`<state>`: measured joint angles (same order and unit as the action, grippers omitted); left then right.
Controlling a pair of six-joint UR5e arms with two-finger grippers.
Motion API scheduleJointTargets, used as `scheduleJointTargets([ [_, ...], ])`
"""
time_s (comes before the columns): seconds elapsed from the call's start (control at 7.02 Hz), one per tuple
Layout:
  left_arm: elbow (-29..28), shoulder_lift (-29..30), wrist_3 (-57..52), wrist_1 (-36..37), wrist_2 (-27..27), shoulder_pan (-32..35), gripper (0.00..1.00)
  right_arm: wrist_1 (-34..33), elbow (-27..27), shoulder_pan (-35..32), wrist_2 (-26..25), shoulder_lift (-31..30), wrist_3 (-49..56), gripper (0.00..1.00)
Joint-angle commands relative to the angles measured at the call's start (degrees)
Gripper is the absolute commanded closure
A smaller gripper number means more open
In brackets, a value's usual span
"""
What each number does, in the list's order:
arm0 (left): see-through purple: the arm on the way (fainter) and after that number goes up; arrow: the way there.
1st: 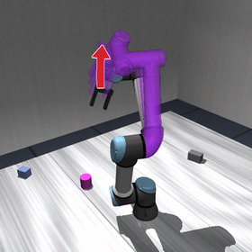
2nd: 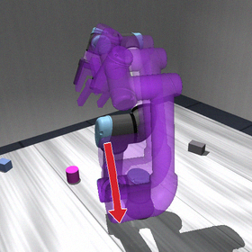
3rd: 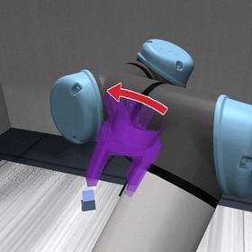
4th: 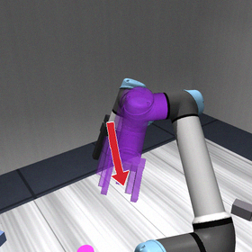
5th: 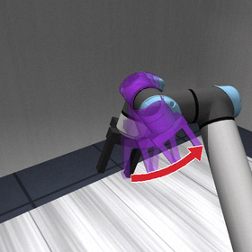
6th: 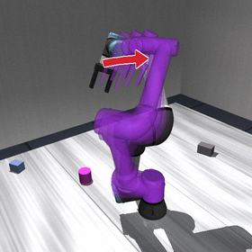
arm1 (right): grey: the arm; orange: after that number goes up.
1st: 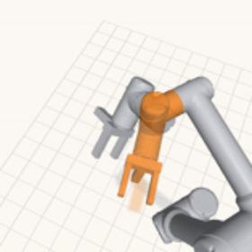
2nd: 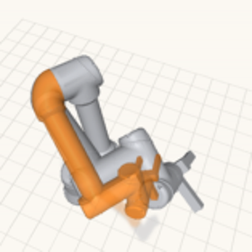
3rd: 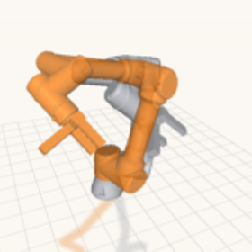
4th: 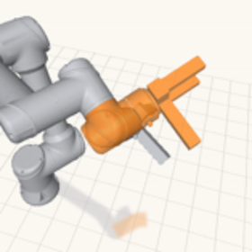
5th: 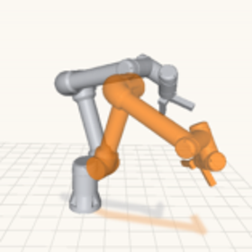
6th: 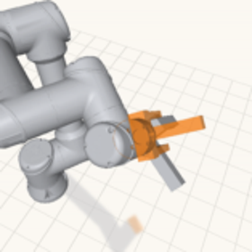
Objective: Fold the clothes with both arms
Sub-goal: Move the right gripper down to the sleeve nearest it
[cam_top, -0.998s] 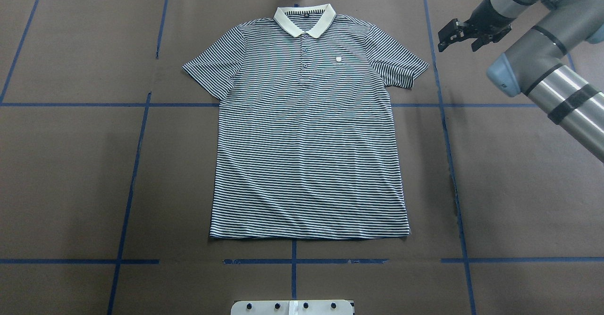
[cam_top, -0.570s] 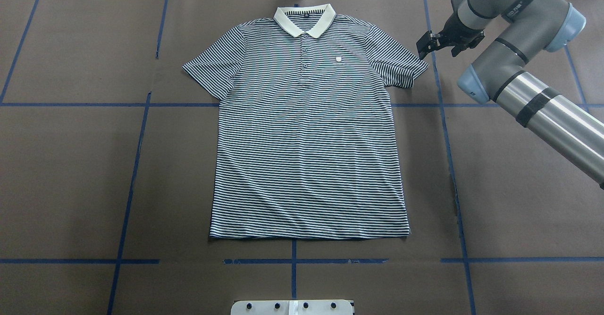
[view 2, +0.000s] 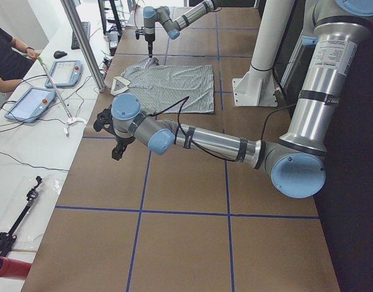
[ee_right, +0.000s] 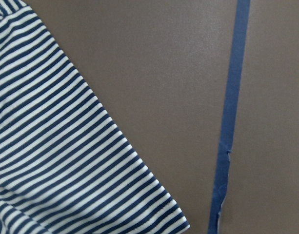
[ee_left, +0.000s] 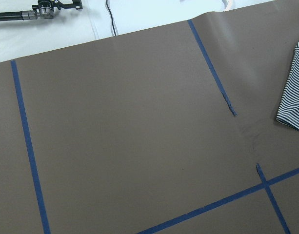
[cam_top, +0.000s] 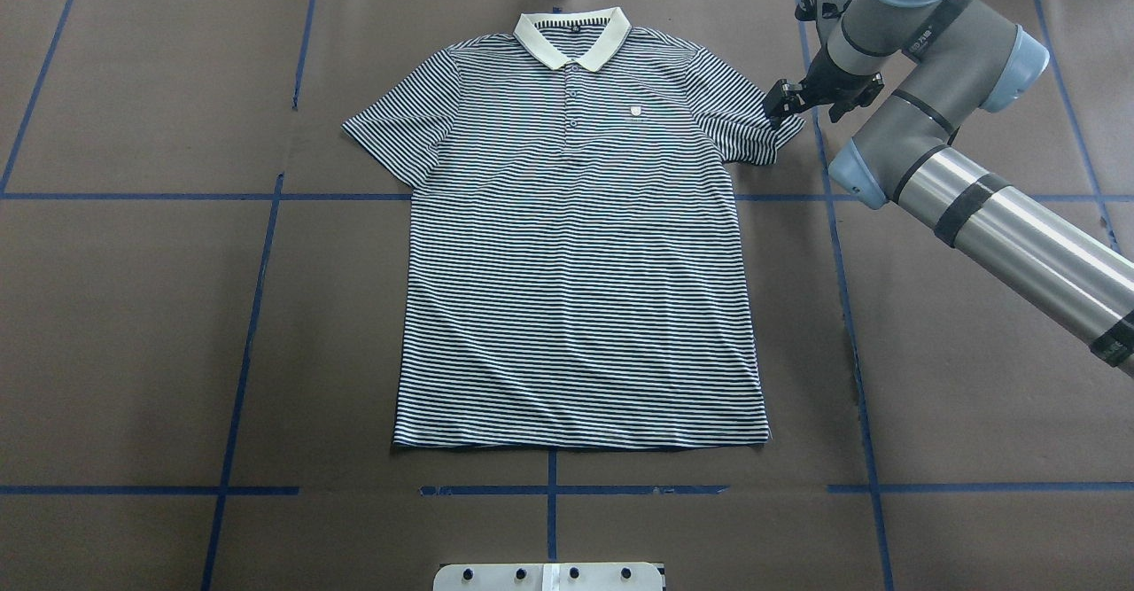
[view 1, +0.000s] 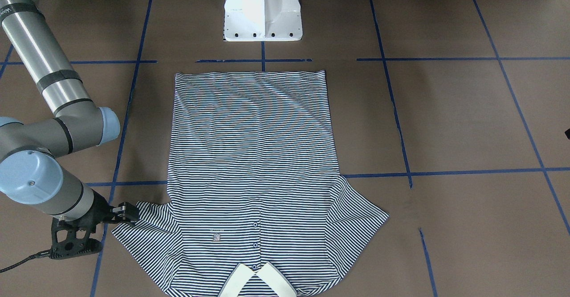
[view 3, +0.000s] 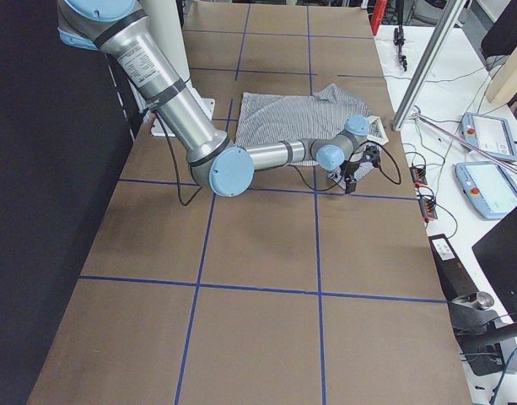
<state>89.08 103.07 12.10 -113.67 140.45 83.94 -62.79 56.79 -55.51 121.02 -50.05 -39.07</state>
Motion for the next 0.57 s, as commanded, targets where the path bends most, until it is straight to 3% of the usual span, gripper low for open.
scheduleJointTargets([
  [0.0,-0.04,0.37,0.03,0.03,0.00,0.00,0.00,0.21,-2.02,0.49,-0.52,1.26,0.05,0.09],
  [0.14,0.04,0.55,0.03,0.20,0.00,0.00,0.00,0.21,-2.90,0.49,-0.52,1.88,-0.04,0.20],
  [0.43,0.04,0.64,0.03,0.21,0.09,0.00,0.00,0.12,-2.91,0.49,-0.52,1.88,0.05,0.60],
])
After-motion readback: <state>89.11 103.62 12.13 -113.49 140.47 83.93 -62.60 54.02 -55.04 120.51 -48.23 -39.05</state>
